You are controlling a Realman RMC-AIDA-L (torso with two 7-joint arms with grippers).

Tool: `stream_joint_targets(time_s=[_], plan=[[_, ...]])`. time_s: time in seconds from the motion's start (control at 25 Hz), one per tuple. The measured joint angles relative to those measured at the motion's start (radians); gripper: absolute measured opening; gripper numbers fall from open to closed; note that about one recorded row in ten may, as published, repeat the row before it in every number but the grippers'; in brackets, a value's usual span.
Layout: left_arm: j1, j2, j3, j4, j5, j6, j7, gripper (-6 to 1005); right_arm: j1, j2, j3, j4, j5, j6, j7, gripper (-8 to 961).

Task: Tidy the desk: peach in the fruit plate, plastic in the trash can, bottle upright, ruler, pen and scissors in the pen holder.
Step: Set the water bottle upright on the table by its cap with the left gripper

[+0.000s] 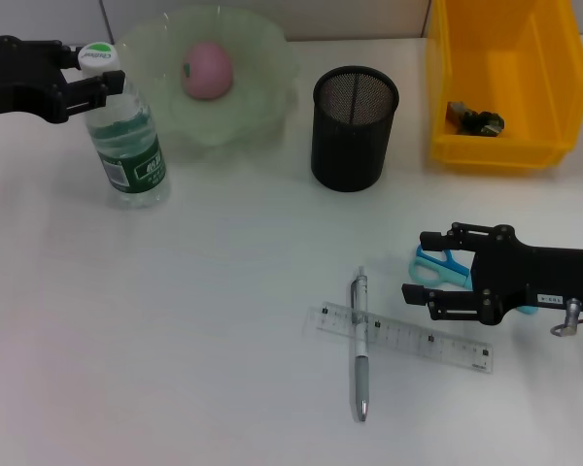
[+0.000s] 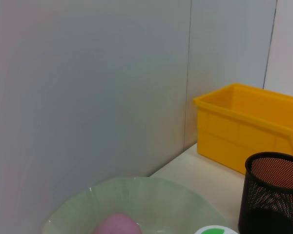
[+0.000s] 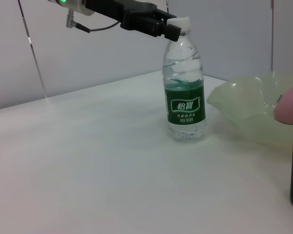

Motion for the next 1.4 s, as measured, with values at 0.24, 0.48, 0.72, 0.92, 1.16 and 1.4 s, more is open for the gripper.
stream_joint_targets(time_s=[0.24,0.48,0.72,0.92,1.16,1.4], plan=[[0.000,-0.001,0.003,0.000,0.000,0.000,0.000,444,0.000,0.000,0.002,0.000,0.000,0.000,-0.001,767],[0.001,-0.001,0.005,0.001,0.000,0.000,0.000,444,-0.001,0.000,0.002,0.000,0.001,0.000,-0.002,767],[0.001,0.000,0.005,0.001,0.000,0.000,0.000,444,-0.002,0.000,0.002,0.000,0.001,0.000,-0.002,767],[0.002,0.000,0.006,0.002,0.000,0.000,0.001,444,-0.002,0.000,0.002,0.000,0.002,0.000,-0.001,767],[0.003,0.000,0.007,0.004,0.000,-0.001,0.001,444,-0.002,0.000,0.002,0.000,0.002,0.000,0.000,768],[0.003,-0.002,0.004,0.003,0.000,-0.001,0.012,444,-0.002,0.000,0.002,0.000,0.002,0.000,0.001,768]])
